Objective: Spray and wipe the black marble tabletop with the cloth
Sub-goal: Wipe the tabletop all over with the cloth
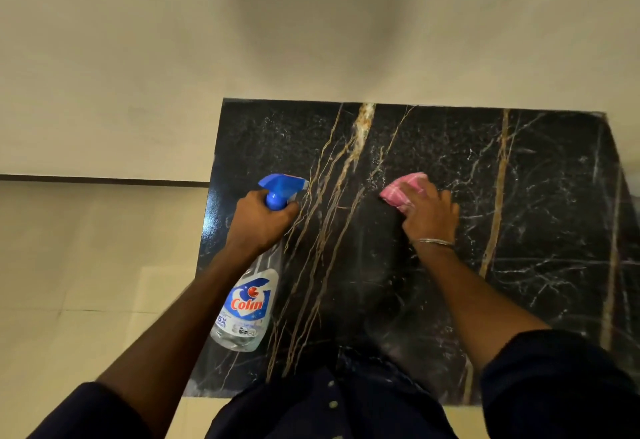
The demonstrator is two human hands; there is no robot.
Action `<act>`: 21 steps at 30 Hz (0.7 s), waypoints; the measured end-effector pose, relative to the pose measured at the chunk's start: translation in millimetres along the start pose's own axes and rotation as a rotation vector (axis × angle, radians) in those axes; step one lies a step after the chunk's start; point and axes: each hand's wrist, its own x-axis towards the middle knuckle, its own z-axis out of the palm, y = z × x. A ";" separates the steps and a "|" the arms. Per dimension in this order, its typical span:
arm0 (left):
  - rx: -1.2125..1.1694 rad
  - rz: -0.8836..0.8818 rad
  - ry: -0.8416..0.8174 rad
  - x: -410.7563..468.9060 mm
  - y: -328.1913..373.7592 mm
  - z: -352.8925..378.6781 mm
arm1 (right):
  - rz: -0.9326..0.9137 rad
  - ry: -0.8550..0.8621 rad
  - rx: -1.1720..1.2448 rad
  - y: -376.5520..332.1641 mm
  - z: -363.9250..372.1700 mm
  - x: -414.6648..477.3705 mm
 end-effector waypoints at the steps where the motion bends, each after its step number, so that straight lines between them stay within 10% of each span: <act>1: 0.000 0.012 -0.001 -0.2 3.2 0.9 | 0.077 0.007 0.019 9.6 -1.7 2.2; 6: -0.004 0.036 0.010 -2.2 12.0 3.7 | 0.232 0.050 0.064 -27.4 4.4 -5.2; 16: 0.044 0.026 -0.056 -9.3 5.4 14.9 | -0.461 -0.057 -0.052 -106.9 21.5 -31.3; 21: 0.025 0.034 -0.087 -10.3 0.5 10.4 | -0.125 0.016 -0.064 -6.0 27.0 -43.9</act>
